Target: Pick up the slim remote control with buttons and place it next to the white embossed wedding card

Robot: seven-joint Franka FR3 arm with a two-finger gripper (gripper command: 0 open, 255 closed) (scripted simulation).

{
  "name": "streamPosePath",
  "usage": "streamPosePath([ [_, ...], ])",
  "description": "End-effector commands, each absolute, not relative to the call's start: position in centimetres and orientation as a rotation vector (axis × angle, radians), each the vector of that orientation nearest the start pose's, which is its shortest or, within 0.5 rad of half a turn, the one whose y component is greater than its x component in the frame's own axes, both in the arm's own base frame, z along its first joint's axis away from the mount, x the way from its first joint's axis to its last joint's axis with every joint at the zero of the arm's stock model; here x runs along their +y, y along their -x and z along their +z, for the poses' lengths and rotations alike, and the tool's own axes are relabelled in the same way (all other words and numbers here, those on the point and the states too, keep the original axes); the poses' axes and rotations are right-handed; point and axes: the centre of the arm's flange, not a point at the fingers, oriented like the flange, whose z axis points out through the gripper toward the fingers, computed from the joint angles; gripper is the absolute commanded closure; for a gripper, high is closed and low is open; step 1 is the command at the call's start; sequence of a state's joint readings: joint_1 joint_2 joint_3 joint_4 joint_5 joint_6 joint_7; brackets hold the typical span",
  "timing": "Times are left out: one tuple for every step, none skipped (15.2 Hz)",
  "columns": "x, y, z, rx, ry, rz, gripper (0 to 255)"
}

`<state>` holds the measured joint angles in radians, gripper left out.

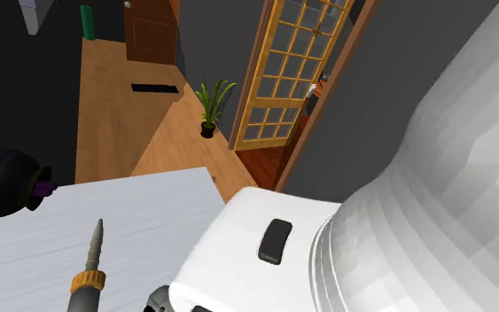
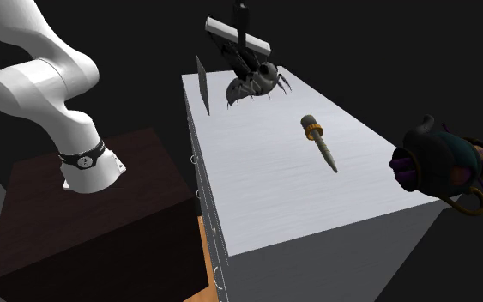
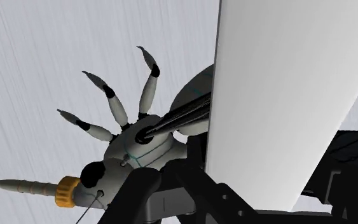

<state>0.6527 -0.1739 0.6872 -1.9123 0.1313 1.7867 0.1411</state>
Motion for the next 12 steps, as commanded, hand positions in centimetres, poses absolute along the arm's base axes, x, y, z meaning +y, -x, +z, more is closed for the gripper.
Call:
streamPosePath([
  [51.4,-6.1,54.7,-1.719,2.611,0.020,255],
  [51.5,-4.7,54.7,-1.719,2.611,0.020,255],
  [51.6,-3.4,54.7,-1.719,2.611,0.020,255],
  [51.7,-2.1,54.7,-1.719,2.611,0.020,255],
  [51.8,-0.8,54.7,-1.719,2.611,0.020,255],
  [51.8,0.5,54.7,-1.719,2.611,0.020,255],
  [51.9,1.8,54.7,-1.719,2.611,0.020,255],
  [52.0,3.2,54.7,-1.719,2.611,0.020,255],
  [52.1,4.5,54.7,-1.719,2.611,0.020,255],
  [52.2,5.8,54.8,-1.719,2.611,0.020,255],
  [52.3,7.1,54.8,-1.719,2.611,0.020,255],
  [52.4,8.4,54.8,-1.719,2.611,0.020,255],
])
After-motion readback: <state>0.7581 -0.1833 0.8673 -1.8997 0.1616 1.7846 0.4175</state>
